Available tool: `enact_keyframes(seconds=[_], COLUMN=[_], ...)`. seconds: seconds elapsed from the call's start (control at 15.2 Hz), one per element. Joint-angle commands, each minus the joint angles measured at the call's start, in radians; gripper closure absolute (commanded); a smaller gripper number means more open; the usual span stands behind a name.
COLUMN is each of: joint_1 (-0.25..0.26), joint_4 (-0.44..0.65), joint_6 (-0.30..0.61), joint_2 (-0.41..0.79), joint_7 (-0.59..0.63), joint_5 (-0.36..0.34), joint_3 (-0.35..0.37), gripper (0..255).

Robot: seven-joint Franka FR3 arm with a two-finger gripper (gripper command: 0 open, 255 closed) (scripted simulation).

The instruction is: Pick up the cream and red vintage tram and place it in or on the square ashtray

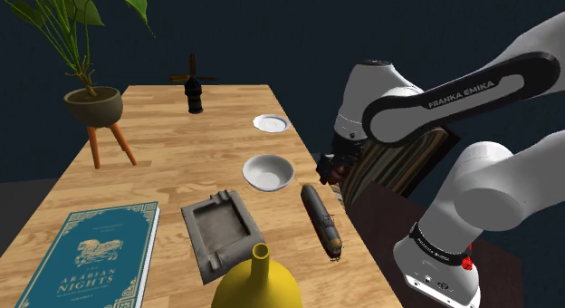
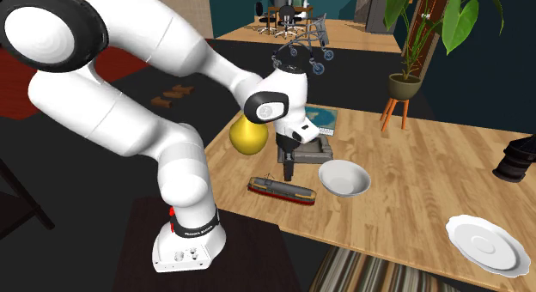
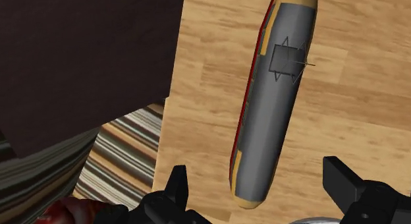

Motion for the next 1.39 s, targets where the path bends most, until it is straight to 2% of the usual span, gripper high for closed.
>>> enact_keyframes(seconds=[0.0,0.33,0.79,1.32], joint_1=[0.015,0.049,0.047,0.047], joint_4=[-0.02,-0.042,-0.041,-0.04], joint_6=[0.108,0.366,0.536,0.55], joint_2=[0.084,0.316,0.488,0.502], joint_7=[0.046,0.139,0.133,0.133], joint_5=[0.035,0.114,0.122,0.122], joint_3=[0.029,0.089,0.099,0.099], gripper=[0,0,0,0])
